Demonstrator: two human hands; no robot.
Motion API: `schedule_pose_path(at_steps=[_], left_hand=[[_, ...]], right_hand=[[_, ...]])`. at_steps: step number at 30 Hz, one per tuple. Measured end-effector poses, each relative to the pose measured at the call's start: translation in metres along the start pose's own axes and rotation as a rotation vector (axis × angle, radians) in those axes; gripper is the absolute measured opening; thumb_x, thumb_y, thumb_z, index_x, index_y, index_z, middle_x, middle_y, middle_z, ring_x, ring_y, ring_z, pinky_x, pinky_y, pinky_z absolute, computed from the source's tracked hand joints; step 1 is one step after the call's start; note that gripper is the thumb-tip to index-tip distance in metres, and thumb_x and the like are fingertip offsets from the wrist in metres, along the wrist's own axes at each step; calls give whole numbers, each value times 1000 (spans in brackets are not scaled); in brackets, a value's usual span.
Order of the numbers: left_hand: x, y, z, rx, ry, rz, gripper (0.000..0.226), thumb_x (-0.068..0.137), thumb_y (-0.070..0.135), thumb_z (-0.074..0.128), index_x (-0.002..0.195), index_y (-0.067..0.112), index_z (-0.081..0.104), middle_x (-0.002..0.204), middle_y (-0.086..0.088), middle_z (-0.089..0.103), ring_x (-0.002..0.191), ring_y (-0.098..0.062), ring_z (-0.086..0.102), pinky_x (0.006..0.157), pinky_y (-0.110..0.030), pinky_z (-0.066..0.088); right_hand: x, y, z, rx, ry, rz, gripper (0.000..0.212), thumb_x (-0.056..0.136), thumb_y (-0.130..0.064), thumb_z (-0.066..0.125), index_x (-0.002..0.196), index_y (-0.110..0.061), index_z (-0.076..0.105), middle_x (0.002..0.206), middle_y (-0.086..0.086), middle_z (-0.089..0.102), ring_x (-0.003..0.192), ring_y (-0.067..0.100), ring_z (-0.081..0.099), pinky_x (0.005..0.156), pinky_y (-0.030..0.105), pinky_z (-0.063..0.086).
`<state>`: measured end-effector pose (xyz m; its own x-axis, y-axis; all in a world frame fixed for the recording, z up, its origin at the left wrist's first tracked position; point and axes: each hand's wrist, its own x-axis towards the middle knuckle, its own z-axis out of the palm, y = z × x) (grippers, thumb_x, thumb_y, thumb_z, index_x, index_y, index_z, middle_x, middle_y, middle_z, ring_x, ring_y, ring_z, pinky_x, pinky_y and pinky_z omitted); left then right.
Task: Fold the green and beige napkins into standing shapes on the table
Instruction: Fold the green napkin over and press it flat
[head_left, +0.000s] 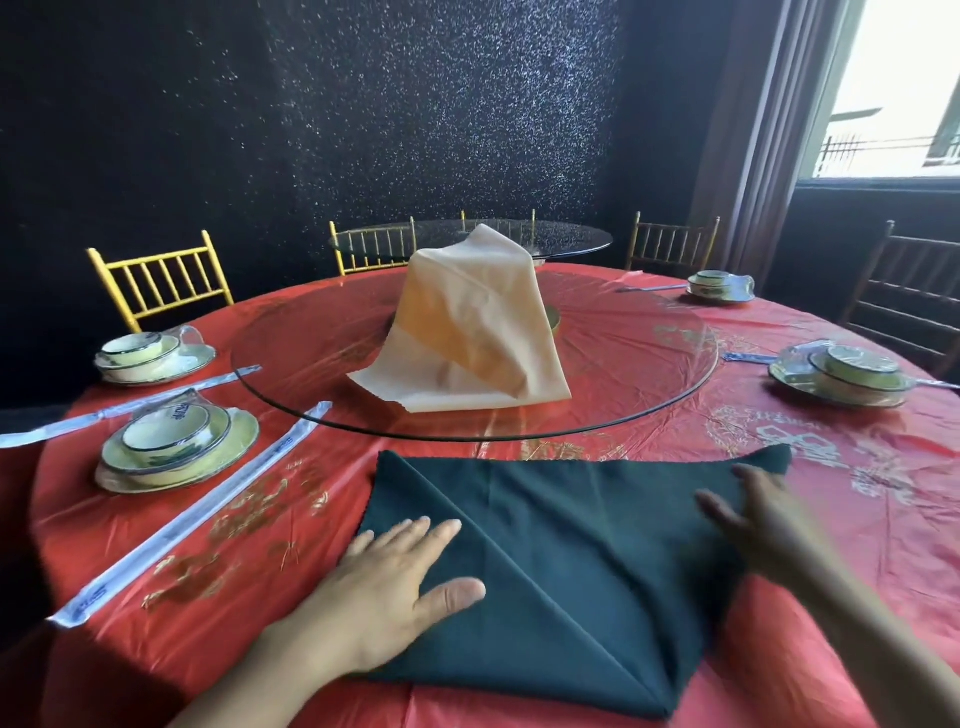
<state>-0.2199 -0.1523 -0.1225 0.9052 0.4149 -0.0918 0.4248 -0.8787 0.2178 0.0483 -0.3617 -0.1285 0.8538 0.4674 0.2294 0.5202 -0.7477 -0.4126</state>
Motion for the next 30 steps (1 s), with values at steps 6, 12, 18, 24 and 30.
schedule_pose_path(at_steps=[6, 12, 18, 24, 30], left_hand=[[44, 15, -13, 95, 109, -83, 95, 75, 78, 5, 147, 18, 17, 157, 0, 9, 144, -13, 7, 116, -31, 9], [62, -1, -3, 90, 151, -154, 104, 59, 73, -7, 128, 15, 44, 140, 1, 41, 130, -19, 35, 105, -32, 28], [66, -7, 0, 129, 155, -118, 50, 96, 48, 29, 134, 18, 40, 143, 6, 37, 131, -17, 31, 107, -30, 24], [75, -24, -1, -44, 266, -98, 29, 97, 27, 43, 122, 21, 54, 130, 7, 49, 117, -17, 41, 101, -27, 30], [78, -29, -1, -96, 283, -77, 28, 96, 27, 44, 121, 22, 55, 127, 8, 50, 117, -15, 41, 102, -26, 30]], right_hand=[[42, 50, -16, 266, 1, 376, 31, 83, -18, 66, 70, 9, 58, 71, 25, 65, 70, 34, 59, 63, 36, 42], [56, 58, -12, 504, -80, 454, 36, 84, -12, 65, 54, 6, 57, 31, 8, 48, 20, 10, 30, 29, 10, 22], [57, 59, -12, 622, -80, 462, 34, 85, -9, 64, 53, 0, 56, 37, 9, 50, 22, 11, 35, 28, 11, 25], [54, 48, -14, 598, 48, 347, 12, 87, -8, 60, 83, 3, 62, 63, 15, 56, 50, 23, 46, 43, 21, 30], [40, -12, -22, 138, 205, -4, 12, 83, -27, 63, 89, -18, 68, 85, 14, 71, 81, 33, 66, 66, 34, 47]])
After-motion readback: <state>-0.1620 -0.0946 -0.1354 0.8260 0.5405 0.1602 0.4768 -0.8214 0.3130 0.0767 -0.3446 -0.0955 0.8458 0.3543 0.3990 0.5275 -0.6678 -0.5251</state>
